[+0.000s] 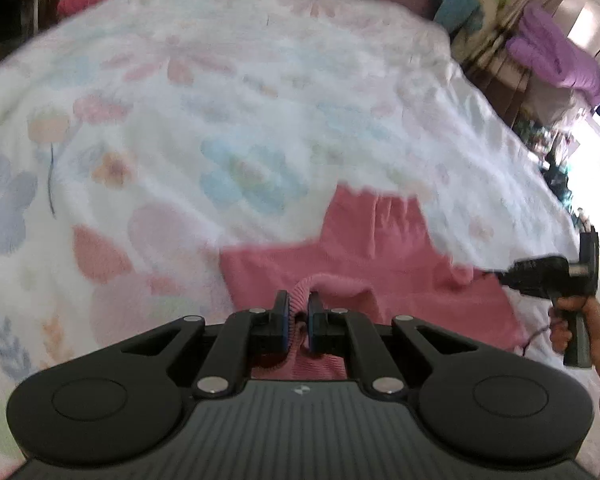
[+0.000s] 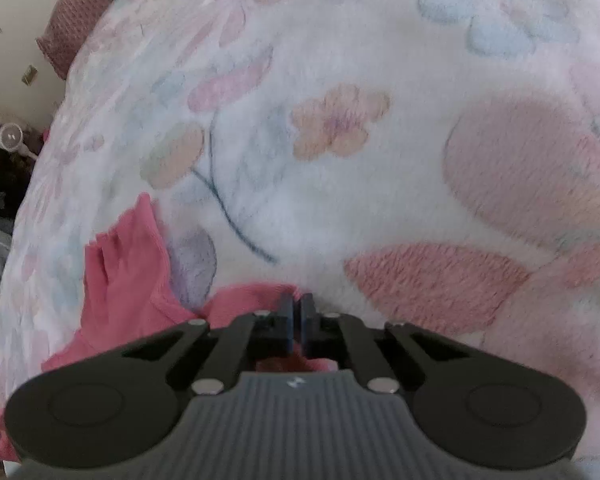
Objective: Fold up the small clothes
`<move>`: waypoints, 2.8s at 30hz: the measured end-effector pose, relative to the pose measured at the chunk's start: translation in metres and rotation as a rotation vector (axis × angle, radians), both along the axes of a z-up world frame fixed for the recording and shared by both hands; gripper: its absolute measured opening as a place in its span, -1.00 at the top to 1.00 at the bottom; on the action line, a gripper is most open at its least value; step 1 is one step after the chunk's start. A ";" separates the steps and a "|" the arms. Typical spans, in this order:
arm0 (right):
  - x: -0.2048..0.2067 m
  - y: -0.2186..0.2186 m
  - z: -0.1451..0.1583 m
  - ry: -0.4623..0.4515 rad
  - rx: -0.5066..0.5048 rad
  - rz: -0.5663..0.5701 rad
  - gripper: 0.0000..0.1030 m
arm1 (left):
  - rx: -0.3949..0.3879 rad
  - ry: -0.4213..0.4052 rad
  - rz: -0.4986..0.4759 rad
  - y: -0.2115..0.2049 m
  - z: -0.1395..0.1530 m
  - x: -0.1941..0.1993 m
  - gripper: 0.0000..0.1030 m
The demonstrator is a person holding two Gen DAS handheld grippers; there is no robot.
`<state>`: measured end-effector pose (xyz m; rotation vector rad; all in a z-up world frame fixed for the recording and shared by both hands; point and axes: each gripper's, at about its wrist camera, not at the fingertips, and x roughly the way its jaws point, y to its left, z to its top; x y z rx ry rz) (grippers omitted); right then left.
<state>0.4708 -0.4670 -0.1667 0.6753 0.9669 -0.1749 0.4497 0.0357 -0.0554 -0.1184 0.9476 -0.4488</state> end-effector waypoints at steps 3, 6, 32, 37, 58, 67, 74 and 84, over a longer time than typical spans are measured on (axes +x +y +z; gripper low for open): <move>-0.008 -0.019 0.011 -0.049 0.002 -0.031 1.00 | 0.041 -0.014 0.010 0.011 0.001 0.019 0.84; -0.007 -0.030 0.006 -0.026 -0.008 -0.041 1.00 | 0.108 0.090 0.080 0.022 -0.035 0.049 0.85; -0.137 0.093 0.029 -0.088 -0.377 0.331 0.60 | -0.095 0.124 0.302 0.089 -0.065 0.012 -0.13; -0.135 0.077 0.022 -0.042 -0.376 0.276 1.00 | -0.095 0.095 0.266 0.086 -0.051 0.000 -0.13; -0.141 0.070 0.025 -0.040 -0.349 0.251 1.00 | -0.188 0.148 0.319 0.100 -0.057 -0.025 -0.40; -0.141 0.062 0.018 -0.001 -0.286 0.249 0.89 | -0.080 0.091 0.269 0.087 -0.057 -0.024 -0.43; -0.145 0.071 0.055 -0.083 -0.315 0.278 0.56 | 0.336 -0.171 -0.032 0.017 -0.051 -0.029 -0.43; -0.137 0.086 0.052 -0.119 -0.268 0.291 0.56 | 0.658 -0.222 -0.329 -0.004 -0.082 -0.008 -0.29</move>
